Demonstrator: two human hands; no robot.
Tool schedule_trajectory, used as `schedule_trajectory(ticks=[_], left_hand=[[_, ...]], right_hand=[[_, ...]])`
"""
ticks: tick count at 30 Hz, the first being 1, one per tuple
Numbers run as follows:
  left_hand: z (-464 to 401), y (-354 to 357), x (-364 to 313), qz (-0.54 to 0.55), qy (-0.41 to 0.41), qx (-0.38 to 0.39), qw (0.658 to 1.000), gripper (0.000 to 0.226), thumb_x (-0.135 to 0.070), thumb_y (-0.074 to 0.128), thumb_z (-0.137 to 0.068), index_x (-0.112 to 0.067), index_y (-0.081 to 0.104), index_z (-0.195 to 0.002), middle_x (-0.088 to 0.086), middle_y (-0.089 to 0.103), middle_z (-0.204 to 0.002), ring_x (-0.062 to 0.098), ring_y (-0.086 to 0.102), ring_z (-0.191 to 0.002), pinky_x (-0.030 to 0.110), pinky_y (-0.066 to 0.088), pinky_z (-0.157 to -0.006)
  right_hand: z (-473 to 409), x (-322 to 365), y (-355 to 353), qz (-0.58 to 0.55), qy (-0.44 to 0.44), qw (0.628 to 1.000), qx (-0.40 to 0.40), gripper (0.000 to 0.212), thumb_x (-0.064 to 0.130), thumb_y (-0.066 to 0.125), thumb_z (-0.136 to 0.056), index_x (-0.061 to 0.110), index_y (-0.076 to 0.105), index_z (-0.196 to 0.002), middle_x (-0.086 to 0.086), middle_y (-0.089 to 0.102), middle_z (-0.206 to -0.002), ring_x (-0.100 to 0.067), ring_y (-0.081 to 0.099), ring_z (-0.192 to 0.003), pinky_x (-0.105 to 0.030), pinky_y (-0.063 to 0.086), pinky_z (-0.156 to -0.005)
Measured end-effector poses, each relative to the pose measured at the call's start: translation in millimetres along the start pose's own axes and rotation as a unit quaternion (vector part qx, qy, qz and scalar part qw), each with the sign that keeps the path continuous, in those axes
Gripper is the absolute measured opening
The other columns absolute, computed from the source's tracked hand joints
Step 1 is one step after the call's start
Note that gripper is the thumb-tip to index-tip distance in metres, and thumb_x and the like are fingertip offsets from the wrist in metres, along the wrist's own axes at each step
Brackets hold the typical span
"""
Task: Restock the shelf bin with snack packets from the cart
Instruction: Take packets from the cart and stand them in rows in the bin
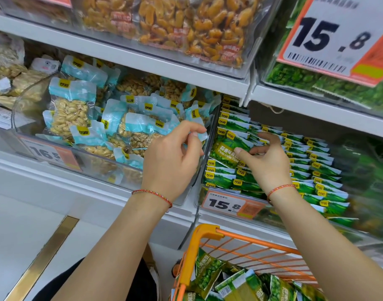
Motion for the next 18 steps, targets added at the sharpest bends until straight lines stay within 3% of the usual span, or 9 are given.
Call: schedule_trajectory(ticks=[7,10,14,18], left_hand=[[11.1,-0.3,2.7,-0.021,0.004,0.002,1.000,0.022,-0.021,0.043,-0.092,-0.026,0.065,-0.095,-0.012,0.064,-0.063,0.002,0.054,-0.051,0.023,0.041,-0.049],[27.6,-5.8,-4.7,0.036,0.000,0.006,0.999,0.020,-0.028,0.043,-0.092,-0.031,0.063,-0.094,-0.010,0.064,-0.065,0.002,0.055,-0.052,0.020,0.040,-0.051],[51.7,-9.1,-27.1,0.050,-0.001,0.038,0.998,0.020,-0.039,0.041,-0.089,-0.041,0.060,-0.094,-0.015,0.065,-0.069,0.009,0.057,-0.053,0.030,0.048,-0.051],[78.6,5.4,-69.4,0.025,0.003,0.124,0.992,0.021,-0.026,0.045,-0.094,-0.042,0.060,-0.092,-0.018,0.067,-0.071,0.004,0.062,-0.062,0.026,0.050,-0.058]], right_hand=[[21.2,-10.3,-15.2,0.004,0.013,0.999,0.033,0.048,0.029,0.069,-0.085,0.017,0.047,-0.126,0.002,0.062,-0.093,-0.013,0.059,-0.088,-0.027,0.045,-0.077],[35.8,-11.8,-26.3,-0.009,0.010,0.999,0.028,0.038,0.024,0.065,-0.088,0.016,0.052,-0.122,0.003,0.061,-0.090,-0.019,0.061,-0.093,-0.030,0.047,-0.080],[61.4,-5.4,-40.7,0.009,-0.019,0.998,0.053,0.022,0.021,0.061,-0.090,0.019,0.056,-0.111,0.010,0.059,-0.081,-0.014,0.059,-0.084,-0.028,0.047,-0.078],[92.4,-3.4,-68.7,0.010,-0.057,0.998,0.039,0.012,0.018,0.059,-0.090,0.020,0.064,-0.101,0.013,0.058,-0.075,-0.008,0.058,-0.073,-0.022,0.048,-0.070]])
Point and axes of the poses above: each hand's wrist, its own z-axis away from the middle knuckle, its own y-axis out of the palm, x = y × z, the point moved 8 cm from there along -z, towards the middle knuckle
